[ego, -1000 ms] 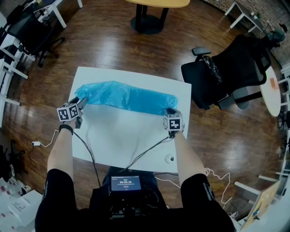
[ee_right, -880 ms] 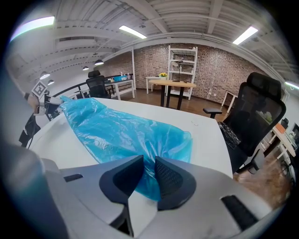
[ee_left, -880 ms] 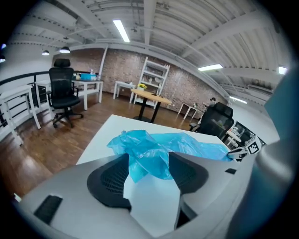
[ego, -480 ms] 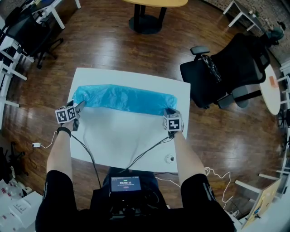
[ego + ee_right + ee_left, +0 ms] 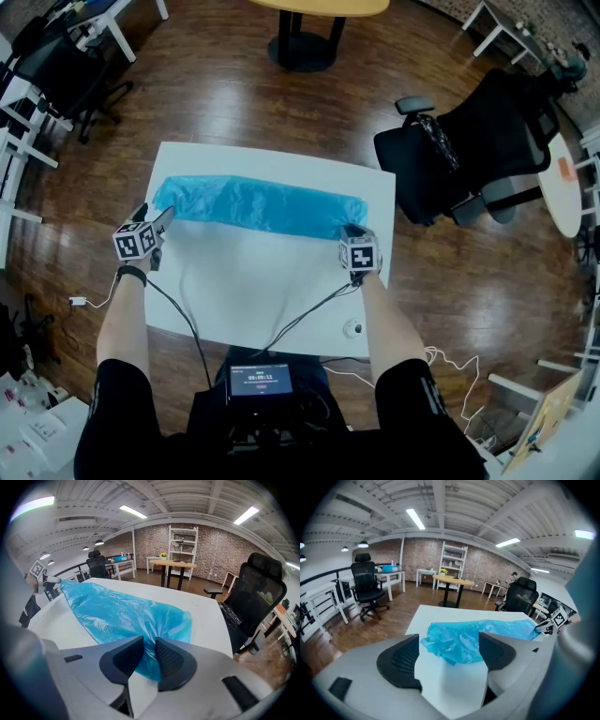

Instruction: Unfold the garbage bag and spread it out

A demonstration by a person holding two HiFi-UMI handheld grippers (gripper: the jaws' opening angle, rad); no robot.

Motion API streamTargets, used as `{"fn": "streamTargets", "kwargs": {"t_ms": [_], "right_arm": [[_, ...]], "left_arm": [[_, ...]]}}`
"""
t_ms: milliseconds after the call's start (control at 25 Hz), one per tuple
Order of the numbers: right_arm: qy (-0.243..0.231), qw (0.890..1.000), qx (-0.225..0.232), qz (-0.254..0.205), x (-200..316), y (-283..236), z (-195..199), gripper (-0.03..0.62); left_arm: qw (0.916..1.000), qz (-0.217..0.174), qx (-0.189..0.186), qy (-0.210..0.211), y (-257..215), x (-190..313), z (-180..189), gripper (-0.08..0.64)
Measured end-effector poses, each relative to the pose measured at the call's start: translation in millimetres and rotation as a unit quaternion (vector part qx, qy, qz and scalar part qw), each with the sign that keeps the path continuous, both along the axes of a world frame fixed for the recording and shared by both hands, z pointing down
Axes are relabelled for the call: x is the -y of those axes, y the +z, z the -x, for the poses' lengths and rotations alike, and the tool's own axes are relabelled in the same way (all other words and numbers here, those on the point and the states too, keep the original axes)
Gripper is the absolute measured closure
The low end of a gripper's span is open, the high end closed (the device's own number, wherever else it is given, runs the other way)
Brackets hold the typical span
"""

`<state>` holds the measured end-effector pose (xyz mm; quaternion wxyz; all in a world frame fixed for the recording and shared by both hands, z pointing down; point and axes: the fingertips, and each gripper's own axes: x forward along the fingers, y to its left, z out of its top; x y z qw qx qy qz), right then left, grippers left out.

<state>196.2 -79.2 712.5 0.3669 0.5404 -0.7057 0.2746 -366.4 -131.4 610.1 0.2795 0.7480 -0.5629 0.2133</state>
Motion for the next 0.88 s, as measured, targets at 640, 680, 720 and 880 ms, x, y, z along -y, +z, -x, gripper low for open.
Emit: {"fn": "streamTargets", "kwargs": {"t_ms": [640,680,720,880], "right_arm": [[-0.039,0.994,0.041,-0.089,39.4,-72.4,61.0,0.482],[-0.043,0.995,0.043,-0.083,39.5,-70.0,65.3,0.479],[-0.047,0.995,0.046,-0.077,39.5,-68.4,69.1,0.475],[-0.054,0.995,0.052,-0.06,38.2,-57.0,75.5,0.452]], "left_arm": [[0.9964,-0.017,-0.002,0.083,-32.1,20.9,-98.0,0.222],[0.997,0.002,0.005,0.078,-22.6,21.4,-97.5,0.222],[0.9971,0.019,0.011,0.073,-13.3,22.1,-96.9,0.221],[0.9963,0.046,0.027,0.067,11.6,28.8,-92.7,0.215]]}}
